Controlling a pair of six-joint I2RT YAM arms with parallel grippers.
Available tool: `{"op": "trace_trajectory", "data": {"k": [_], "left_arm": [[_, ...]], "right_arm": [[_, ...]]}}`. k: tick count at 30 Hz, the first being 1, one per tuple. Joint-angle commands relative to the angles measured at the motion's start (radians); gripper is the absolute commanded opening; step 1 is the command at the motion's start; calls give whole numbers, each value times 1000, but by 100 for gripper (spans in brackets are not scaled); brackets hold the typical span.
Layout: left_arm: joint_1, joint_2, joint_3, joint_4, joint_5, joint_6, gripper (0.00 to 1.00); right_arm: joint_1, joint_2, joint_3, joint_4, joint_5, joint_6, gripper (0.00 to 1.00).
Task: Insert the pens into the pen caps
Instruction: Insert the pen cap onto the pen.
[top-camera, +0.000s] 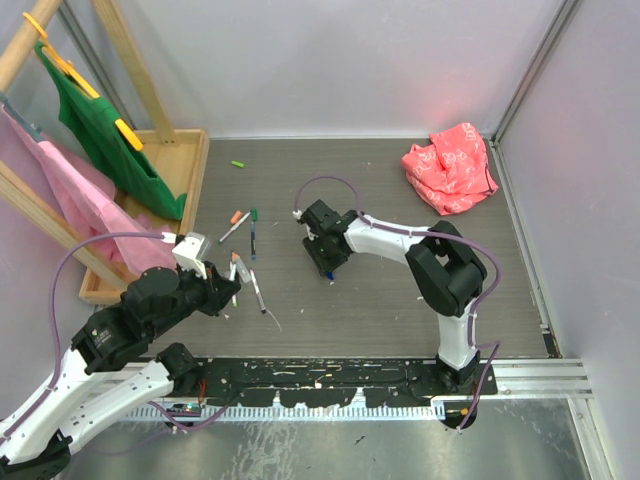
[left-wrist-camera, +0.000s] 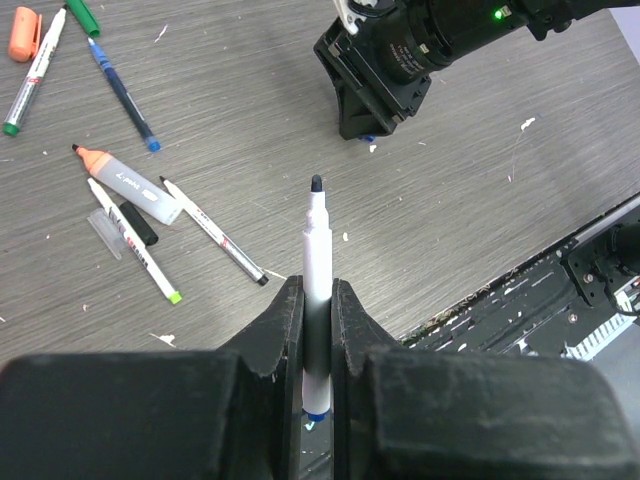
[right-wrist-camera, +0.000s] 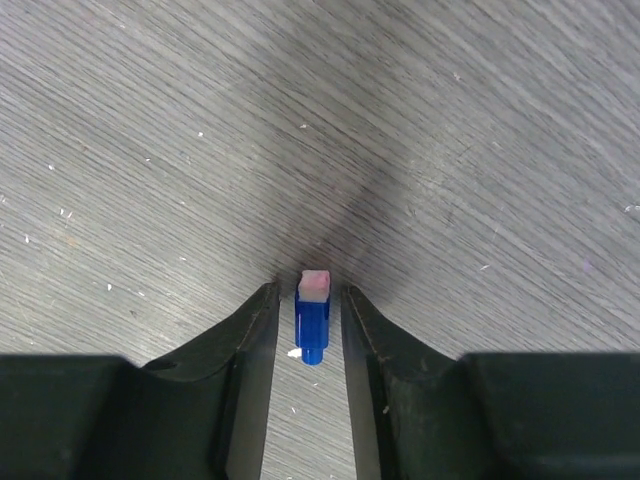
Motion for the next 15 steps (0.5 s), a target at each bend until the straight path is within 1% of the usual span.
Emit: {"op": "trace_trajectory", "data": {"k": [1,10,15], "left_arm": [[3,-7,3,16,-16,2,0],[4,-7,3,16,-15,3,0],[4,-9,3,16,-15,2,0]], "right_arm": [[6,11,45,-18,23,-14,35],[36,28,51,-58,88,-16,33],[40,10,43,-57,89,-6,25]]}}
